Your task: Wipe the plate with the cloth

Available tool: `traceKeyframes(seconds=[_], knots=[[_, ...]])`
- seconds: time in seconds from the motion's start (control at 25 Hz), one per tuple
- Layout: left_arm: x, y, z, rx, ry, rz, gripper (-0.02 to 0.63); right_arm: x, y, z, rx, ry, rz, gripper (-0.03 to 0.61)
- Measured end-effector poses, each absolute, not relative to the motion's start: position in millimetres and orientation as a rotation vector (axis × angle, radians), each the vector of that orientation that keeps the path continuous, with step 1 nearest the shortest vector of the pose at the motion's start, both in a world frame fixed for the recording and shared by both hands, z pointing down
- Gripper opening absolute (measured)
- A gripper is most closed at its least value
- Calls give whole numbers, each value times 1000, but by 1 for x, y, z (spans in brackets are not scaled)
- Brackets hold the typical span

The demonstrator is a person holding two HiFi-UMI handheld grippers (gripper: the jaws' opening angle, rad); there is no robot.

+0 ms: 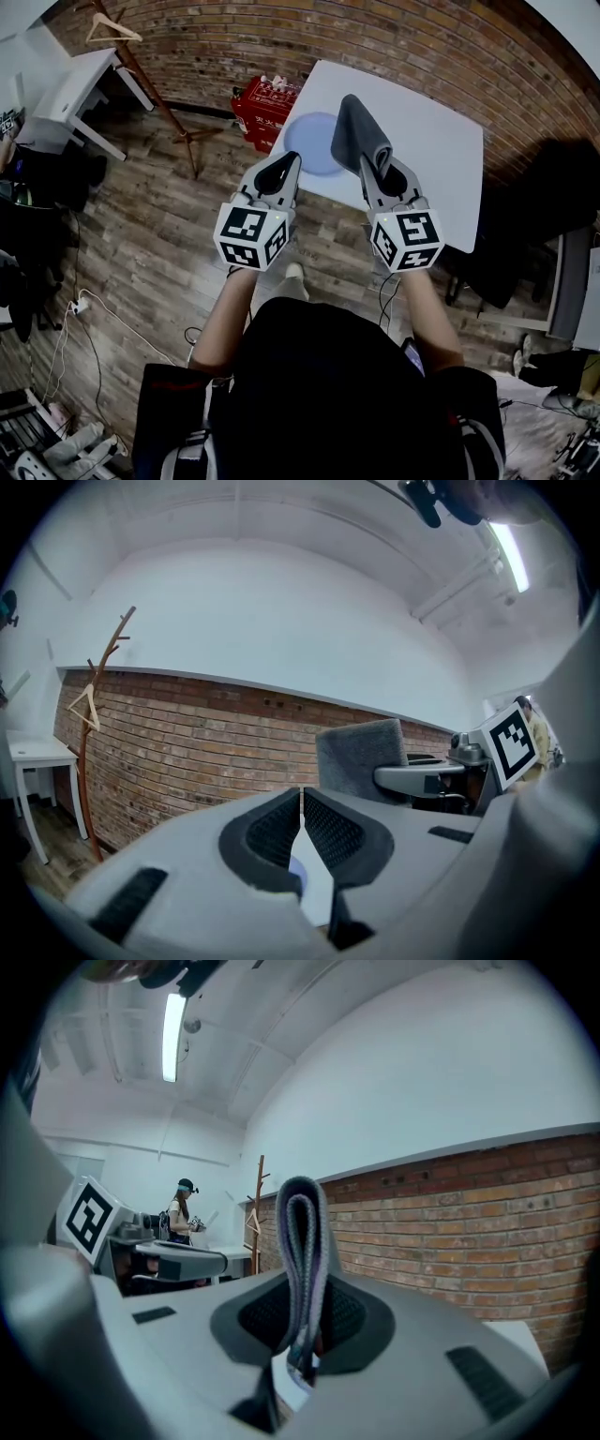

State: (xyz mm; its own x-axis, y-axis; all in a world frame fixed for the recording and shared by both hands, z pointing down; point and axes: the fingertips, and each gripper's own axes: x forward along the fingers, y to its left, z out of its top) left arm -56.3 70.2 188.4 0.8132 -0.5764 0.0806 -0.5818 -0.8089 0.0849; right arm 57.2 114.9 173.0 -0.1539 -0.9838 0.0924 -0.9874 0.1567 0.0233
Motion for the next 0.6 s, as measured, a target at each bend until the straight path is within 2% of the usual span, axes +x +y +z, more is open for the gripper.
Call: traceKeyframes(seconds=[0.6], knots=[[-74, -48, 209, 2802, -851, 112, 28, 58, 4, 192, 1997, -2227, 175, 52]])
